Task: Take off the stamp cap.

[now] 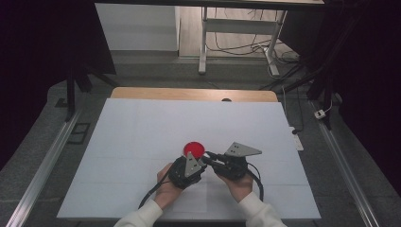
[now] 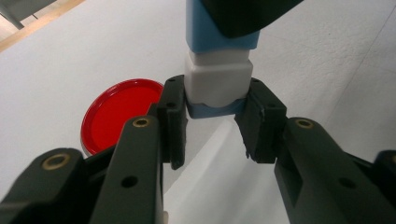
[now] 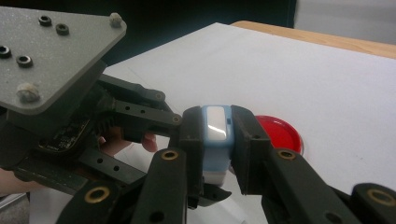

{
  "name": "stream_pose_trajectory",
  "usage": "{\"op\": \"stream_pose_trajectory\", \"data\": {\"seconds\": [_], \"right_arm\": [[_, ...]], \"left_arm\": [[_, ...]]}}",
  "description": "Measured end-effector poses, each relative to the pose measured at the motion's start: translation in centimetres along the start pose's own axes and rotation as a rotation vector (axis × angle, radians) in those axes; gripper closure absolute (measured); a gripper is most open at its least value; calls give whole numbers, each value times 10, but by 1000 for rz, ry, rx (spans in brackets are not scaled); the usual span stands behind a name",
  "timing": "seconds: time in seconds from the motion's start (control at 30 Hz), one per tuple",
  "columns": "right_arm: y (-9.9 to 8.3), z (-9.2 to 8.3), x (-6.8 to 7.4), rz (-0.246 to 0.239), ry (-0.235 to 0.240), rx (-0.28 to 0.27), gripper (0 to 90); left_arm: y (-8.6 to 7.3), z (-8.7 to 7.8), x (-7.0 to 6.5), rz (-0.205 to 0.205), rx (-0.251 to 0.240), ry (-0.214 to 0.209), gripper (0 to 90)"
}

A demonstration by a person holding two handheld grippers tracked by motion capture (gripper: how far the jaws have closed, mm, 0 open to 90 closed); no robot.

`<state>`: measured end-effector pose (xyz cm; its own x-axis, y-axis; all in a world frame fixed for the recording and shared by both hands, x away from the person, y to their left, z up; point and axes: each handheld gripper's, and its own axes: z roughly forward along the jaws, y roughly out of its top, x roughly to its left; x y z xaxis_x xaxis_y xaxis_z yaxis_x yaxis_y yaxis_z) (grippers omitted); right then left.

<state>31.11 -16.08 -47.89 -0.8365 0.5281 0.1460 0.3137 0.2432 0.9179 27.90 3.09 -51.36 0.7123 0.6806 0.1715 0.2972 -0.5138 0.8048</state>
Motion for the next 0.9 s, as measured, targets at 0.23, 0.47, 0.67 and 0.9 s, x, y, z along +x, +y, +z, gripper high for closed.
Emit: {"op": "stream_pose_trajectory", "data": {"seconds": [0.23,0.47,0.67,0.9], "right_arm": [[-1,0,0,4,-5,-5,749],[0,0,1,4,-12,-9,749],[-1,0,2,4,-18,-9,750],[-1,1,3,3,-28,5,751]], "left_arm": [[0,1,-1,6,7,0,636],[-1,0,-2,12,0,18,648],[-2,0,-2,12,-1,21,653],[-3,2,-2,0,0,8,655]]}}
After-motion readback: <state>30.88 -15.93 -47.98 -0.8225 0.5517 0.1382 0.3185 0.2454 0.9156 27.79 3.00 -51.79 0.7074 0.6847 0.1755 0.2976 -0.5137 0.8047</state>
